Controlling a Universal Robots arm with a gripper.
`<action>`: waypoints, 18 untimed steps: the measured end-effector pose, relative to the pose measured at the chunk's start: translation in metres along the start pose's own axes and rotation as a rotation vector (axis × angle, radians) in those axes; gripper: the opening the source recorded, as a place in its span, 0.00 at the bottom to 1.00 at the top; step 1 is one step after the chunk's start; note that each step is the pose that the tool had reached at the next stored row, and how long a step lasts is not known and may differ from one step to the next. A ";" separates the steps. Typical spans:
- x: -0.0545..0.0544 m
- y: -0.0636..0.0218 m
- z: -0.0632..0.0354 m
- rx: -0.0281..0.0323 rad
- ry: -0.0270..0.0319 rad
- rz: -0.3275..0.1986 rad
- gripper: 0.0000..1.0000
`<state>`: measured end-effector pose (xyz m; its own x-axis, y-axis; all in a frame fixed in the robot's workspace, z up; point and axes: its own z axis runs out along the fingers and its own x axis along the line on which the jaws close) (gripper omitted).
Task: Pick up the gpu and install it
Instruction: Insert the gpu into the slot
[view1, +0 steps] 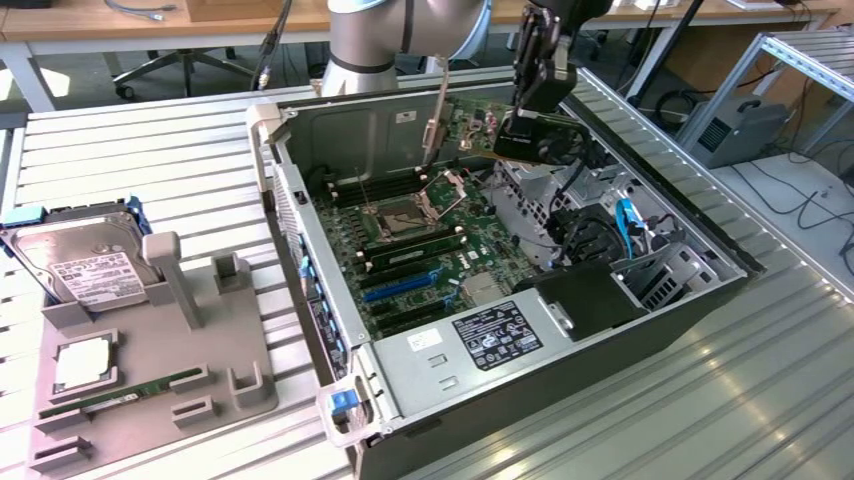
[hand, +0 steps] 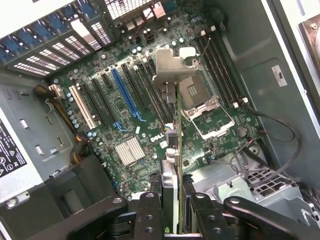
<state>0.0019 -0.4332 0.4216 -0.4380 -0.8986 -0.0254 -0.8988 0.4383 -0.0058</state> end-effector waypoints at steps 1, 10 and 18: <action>0.000 0.0000 0.0000 -0.0001 -0.0001 -0.004 0.27; 0.000 0.0000 0.0000 -0.0014 -0.0003 -0.052 0.27; 0.000 0.0000 0.0000 -0.0023 -0.0006 -0.091 0.27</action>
<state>0.0020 -0.4332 0.4216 -0.3543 -0.9348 -0.0255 -0.9350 0.3546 -0.0058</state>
